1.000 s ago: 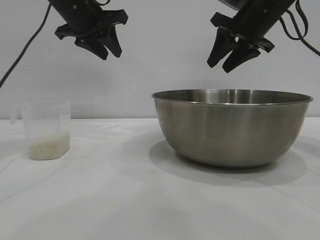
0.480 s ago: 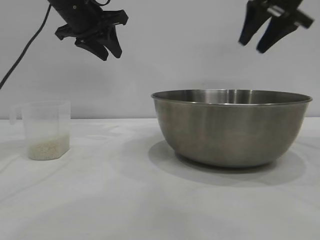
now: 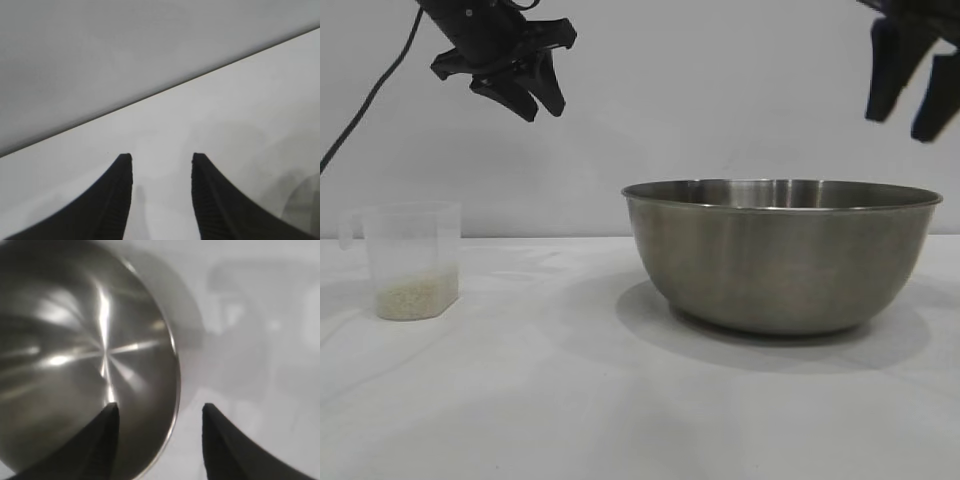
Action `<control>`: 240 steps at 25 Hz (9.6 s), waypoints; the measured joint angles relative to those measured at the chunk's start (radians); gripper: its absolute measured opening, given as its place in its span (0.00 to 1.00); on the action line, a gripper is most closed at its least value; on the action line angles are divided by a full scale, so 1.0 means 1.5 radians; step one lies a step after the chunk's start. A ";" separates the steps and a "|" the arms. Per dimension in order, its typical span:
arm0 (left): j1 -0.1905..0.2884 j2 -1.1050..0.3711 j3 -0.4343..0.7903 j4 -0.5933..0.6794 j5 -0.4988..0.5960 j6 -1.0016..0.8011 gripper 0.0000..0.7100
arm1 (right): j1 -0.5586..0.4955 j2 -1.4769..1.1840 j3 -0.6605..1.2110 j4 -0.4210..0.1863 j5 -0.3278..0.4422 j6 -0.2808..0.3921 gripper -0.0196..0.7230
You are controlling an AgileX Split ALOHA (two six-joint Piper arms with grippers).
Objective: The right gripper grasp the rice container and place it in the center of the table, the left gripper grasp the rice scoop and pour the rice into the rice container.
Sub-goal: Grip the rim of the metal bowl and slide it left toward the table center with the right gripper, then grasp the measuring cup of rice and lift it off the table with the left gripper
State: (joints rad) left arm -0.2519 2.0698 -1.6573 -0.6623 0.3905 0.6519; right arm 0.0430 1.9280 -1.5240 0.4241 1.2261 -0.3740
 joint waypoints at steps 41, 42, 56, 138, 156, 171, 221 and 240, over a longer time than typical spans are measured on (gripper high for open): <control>0.001 -0.004 0.000 0.005 0.013 0.000 0.32 | 0.110 0.104 0.039 0.059 -0.119 -0.019 0.67; 0.001 -0.004 0.000 0.005 0.013 0.000 0.32 | 0.110 0.101 0.039 0.060 -0.118 -0.024 0.72; 0.001 -0.010 0.000 0.006 0.014 0.000 0.32 | 0.110 -0.128 0.162 -0.043 -0.350 -0.025 0.58; 0.001 -0.308 0.359 0.015 -0.218 0.030 0.32 | 0.107 -1.270 0.690 -0.259 -0.057 0.221 0.38; -0.002 -0.438 0.711 0.501 -0.480 -0.408 0.32 | 0.107 -1.270 0.690 -0.259 -0.057 0.221 0.38; -0.002 -0.366 0.898 0.427 -0.691 -0.437 0.24 | 0.107 -1.270 0.690 -0.259 -0.057 0.221 0.38; -0.002 -0.048 0.827 0.384 -1.018 -0.432 0.32 | 0.102 -1.270 0.690 -0.259 -0.057 0.221 0.38; -0.002 -0.046 0.748 0.492 -1.014 -0.407 0.00 | 0.102 -1.270 0.690 -0.259 -0.057 0.221 0.38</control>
State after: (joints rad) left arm -0.2545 2.0014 -0.5358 0.0754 -1.1305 0.0408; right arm 0.1967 0.0224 -0.4888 0.0352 1.1401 -0.0420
